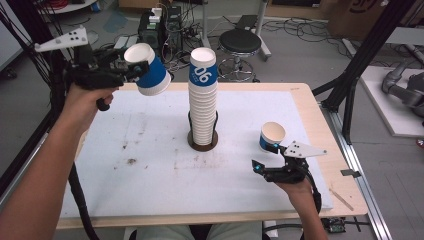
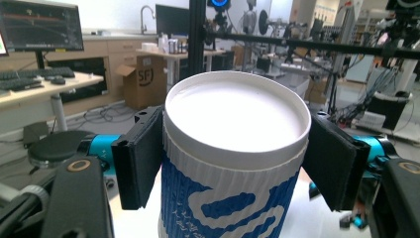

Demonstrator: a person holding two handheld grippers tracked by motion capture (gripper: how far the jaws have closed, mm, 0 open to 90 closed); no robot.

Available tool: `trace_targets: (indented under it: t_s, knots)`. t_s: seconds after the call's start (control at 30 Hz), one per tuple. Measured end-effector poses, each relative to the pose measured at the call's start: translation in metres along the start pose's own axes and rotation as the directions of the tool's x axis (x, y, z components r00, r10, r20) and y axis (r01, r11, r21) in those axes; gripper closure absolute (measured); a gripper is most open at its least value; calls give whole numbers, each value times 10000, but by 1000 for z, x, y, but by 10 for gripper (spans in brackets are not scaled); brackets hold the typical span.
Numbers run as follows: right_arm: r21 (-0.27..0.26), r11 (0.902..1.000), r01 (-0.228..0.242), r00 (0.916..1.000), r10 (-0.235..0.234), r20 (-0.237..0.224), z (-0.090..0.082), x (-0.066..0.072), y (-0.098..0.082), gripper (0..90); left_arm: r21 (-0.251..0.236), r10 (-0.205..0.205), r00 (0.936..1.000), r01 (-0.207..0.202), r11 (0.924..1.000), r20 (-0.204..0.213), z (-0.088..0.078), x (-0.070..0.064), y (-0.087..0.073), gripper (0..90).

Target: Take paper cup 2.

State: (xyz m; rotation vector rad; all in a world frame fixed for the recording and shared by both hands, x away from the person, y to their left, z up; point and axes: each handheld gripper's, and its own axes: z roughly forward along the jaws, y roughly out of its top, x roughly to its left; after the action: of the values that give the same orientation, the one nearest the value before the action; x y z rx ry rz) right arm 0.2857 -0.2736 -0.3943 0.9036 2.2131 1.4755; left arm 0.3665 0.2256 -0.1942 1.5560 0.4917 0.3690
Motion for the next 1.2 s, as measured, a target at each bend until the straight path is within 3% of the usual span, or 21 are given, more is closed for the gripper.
trace_targets:
  t_s: [0.17,0.63,0.93,1.2]
  knots:
    - [55,10000,-21,10000,21,21,1,0,-2,207,25,-55,10000,55,10000,7,-7,0,-24,288]
    - [80,10000,58,10000,-59,62,4,0,-2,207,13,6,10000,-6,10000,95,-16,-8,-71,289]
    - [13,10000,83,9999,-83,82,3,-1,-1,207,706,244,9992,-266,9971,314,-8,-18,-101,288]
    - [80,10000,54,9999,-55,125,3,-1,-4,207,1003,117,9988,-165,9948,485,-3,-22,-128,288]
